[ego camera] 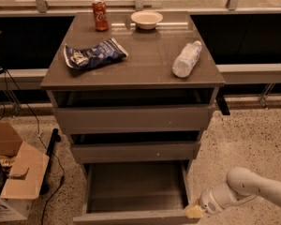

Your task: Close bottom drawer

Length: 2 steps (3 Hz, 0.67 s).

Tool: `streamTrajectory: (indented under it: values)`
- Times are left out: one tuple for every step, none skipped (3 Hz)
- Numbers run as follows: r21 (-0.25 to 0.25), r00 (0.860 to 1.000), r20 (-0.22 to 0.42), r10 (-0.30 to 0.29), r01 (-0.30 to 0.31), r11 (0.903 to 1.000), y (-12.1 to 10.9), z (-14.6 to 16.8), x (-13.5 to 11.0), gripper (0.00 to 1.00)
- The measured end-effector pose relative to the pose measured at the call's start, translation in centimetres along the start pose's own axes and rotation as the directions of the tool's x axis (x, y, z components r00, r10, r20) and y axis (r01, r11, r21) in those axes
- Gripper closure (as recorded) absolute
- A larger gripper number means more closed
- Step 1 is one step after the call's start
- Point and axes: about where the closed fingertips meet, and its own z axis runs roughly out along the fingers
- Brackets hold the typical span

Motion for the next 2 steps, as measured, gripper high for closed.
streamTrajectory:
  values:
    - [-0.03,0.998,0.008,0.062,-0.062,0.9976,-2.6,3.6,2.0,1.0]
    - [-0.021,0.989,0.053,0.136,-0.135,0.9907,-4.8,5.5,3.1,1.0]
